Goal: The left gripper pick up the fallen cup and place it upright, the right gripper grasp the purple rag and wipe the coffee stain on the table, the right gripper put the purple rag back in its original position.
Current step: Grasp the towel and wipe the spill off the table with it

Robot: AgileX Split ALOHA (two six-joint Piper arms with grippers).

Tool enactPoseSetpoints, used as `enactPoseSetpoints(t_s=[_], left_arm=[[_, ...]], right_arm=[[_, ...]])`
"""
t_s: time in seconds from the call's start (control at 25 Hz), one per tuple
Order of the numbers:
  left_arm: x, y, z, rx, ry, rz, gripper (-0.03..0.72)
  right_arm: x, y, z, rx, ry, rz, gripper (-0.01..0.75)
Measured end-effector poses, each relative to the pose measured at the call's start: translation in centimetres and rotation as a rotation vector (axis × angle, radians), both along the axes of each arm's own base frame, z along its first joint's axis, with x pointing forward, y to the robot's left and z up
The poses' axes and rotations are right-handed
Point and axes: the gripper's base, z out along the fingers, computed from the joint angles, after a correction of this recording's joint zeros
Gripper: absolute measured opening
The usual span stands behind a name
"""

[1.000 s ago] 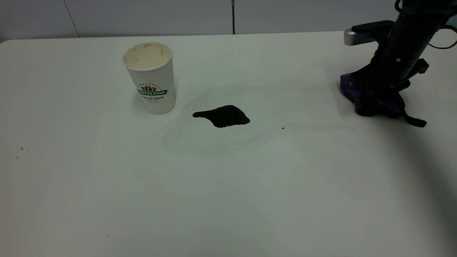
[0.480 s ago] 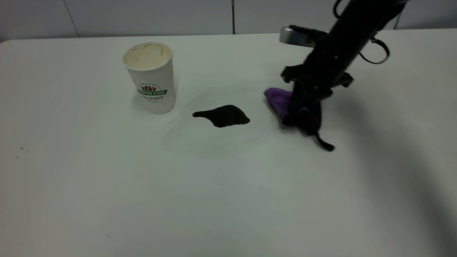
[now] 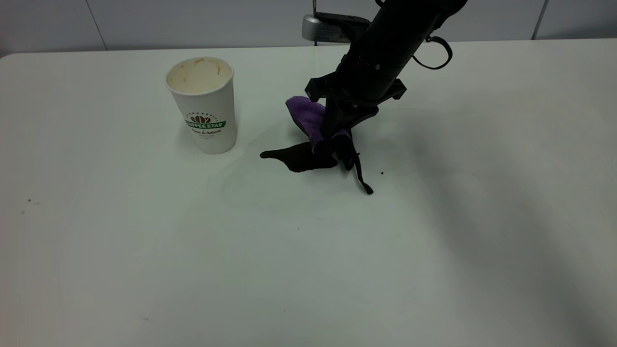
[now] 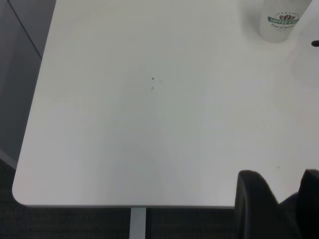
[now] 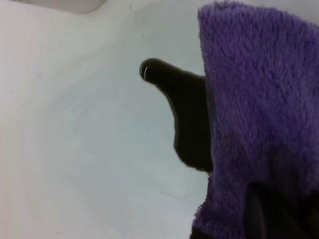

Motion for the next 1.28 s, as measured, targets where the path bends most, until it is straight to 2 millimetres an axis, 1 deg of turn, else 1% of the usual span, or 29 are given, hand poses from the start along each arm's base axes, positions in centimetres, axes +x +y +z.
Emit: enactPoseSetpoints(t_s=[0.16,0.24,0.36,0.48,0.68,0.96,1.12,1.28], left_arm=[[0.0,0.0,0.0,0.0,0.0,0.0,0.242],[0.0,0.0,0.0,0.0,0.0,0.0,0.242],[0.0,0.0,0.0,0.0,0.0,0.0,0.242],[0.0,0.0,0.0,0.0,0.0,0.0,0.242],[0.0,0.0,0.0,0.0,0.0,0.0,0.242],[0.0,0.0,0.0,0.0,0.0,0.0,0.242],[0.0,0.0,0.0,0.0,0.0,0.0,0.242],[0.0,0.0,0.0,0.0,0.0,0.0,0.242]], right_arm=[[0.0,0.0,-1.3,0.014,0.017,-0.032,0.073],[-0.2,0.1,-2.2,0.037,0.043,-0.058,0.073],[-0.4,0.4,-3.0,0.086,0.078,-0.091,0.073],[-0.4,1.1,-3.1,0.166,0.093,-0.125,0.073],[-0.7,2.7,-3.6,0.226,0.074,-0.16,0.073],[-1.5,4.2,-5.2,0.236,0.065,-0.202,0.073],[-1.9,5.0,-5.2,0.235,0.05,-0.199,0.073],[-1.9,5.4,-5.2,0.232,0.029,-0.204,0.073]])
